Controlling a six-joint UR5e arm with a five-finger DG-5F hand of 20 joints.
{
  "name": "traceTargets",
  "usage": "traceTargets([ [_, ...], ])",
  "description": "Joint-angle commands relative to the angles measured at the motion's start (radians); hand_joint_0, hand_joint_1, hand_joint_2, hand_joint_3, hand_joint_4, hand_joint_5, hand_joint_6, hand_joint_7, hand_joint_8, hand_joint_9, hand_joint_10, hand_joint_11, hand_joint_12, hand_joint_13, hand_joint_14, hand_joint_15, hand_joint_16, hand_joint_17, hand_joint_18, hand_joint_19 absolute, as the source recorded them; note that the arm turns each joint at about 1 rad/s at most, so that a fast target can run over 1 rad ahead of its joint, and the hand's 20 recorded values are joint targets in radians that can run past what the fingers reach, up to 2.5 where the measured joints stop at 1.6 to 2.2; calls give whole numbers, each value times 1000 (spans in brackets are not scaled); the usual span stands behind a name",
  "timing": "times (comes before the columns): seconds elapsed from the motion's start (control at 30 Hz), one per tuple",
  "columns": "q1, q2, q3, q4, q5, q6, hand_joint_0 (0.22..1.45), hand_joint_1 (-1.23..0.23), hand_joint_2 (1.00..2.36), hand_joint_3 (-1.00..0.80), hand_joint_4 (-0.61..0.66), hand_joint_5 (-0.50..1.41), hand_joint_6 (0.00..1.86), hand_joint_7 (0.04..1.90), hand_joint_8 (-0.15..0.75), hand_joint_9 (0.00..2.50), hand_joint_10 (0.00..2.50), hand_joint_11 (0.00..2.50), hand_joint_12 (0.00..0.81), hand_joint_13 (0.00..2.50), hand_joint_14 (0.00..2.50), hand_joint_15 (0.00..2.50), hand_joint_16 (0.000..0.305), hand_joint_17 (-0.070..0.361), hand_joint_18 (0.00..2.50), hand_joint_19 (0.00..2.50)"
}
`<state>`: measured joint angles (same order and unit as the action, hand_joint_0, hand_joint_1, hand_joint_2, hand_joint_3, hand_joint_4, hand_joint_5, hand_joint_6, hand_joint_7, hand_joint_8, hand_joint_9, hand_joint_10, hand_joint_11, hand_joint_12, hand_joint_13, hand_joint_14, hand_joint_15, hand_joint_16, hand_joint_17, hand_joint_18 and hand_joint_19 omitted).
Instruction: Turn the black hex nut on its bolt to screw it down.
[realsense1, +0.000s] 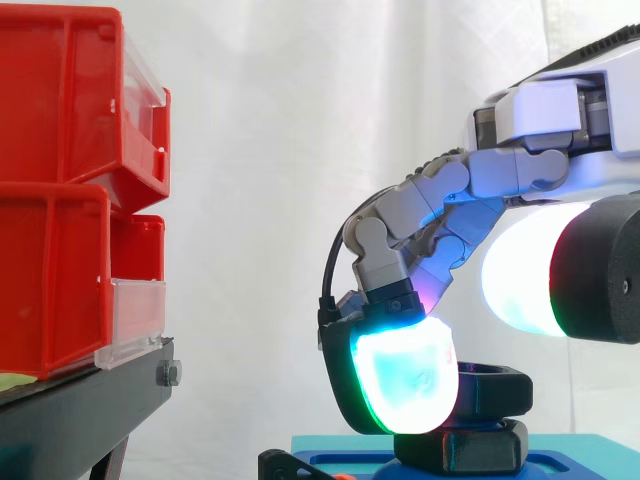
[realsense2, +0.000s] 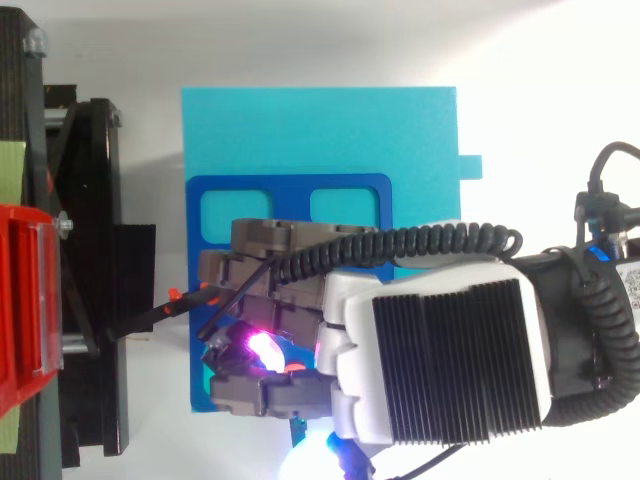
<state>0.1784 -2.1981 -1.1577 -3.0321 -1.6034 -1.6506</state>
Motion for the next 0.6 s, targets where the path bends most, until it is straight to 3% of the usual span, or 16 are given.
traceTargets([
  [0.0,-8,0,1,2,-20,0,529,-136,1000,-500,144,-10,502,1308,261,834,0,22,311,638,4,69,44,99,554,367],
  [0.23,-22,0,1,-2,-33,-2,529,-134,1000,-500,145,-13,502,1284,261,842,1,30,312,641,2,69,44,99,558,367],
  [0.37,-36,0,1,-1,-63,-2,529,-133,1000,-500,136,-13,502,1280,261,848,0,43,312,644,2,73,44,99,560,366],
  [0.57,-50,0,0,13,-67,-5,529,-133,1000,-500,141,-15,503,1244,257,870,0,44,305,663,2,74,44,98,563,372],
])
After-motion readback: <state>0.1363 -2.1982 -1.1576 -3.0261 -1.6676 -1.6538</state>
